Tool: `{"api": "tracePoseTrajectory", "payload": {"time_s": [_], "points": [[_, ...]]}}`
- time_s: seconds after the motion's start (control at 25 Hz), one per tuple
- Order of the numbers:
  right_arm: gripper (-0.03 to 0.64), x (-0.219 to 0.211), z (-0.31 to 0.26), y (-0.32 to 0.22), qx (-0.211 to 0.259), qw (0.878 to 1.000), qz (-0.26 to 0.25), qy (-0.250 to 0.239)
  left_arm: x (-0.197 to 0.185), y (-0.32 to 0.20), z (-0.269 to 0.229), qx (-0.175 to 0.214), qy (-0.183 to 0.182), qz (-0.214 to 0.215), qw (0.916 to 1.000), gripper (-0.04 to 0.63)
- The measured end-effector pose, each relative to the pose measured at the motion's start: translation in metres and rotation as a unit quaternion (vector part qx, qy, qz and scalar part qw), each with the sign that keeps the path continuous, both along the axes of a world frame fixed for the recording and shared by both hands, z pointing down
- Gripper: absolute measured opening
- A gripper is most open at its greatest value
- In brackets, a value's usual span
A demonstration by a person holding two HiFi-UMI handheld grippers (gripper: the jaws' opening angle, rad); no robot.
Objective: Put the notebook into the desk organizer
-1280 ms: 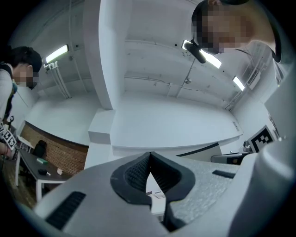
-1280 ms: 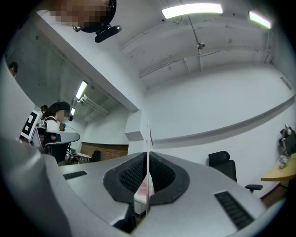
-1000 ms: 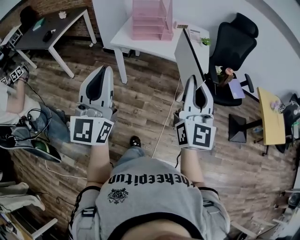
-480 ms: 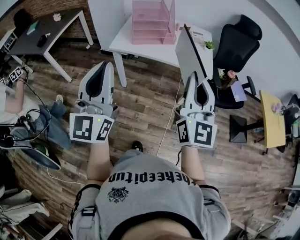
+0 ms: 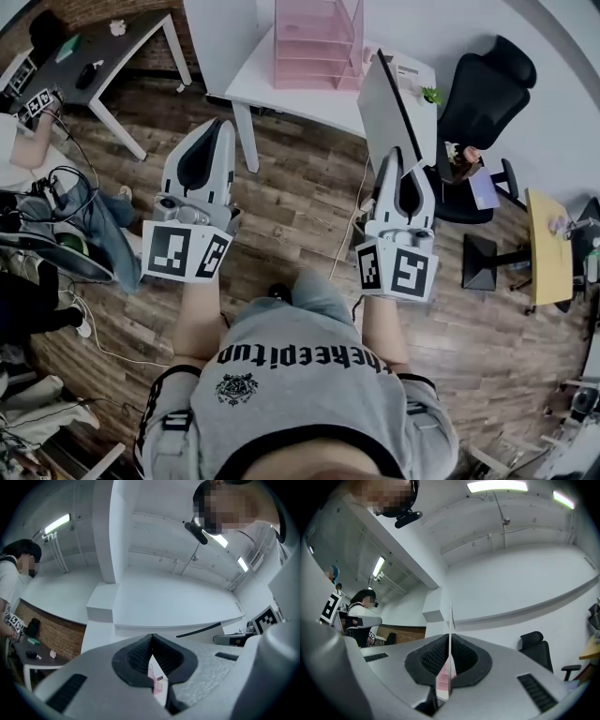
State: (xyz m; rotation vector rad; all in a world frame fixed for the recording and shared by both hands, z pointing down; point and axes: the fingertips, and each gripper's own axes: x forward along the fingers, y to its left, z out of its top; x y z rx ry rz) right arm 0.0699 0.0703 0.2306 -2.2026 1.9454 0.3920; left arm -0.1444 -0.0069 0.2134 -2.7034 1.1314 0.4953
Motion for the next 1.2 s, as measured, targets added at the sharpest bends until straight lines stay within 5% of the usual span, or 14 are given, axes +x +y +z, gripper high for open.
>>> {"api": "tracePoseTrajectory", "payload": {"time_s": [1.2], "points": [[0.009,0.08,-0.002,-0.233,-0.008,0.999,-0.039,0.027,0.076,-0.212,-0.002,0.0,-0.006,-0.038,0.9993,0.003]]}}
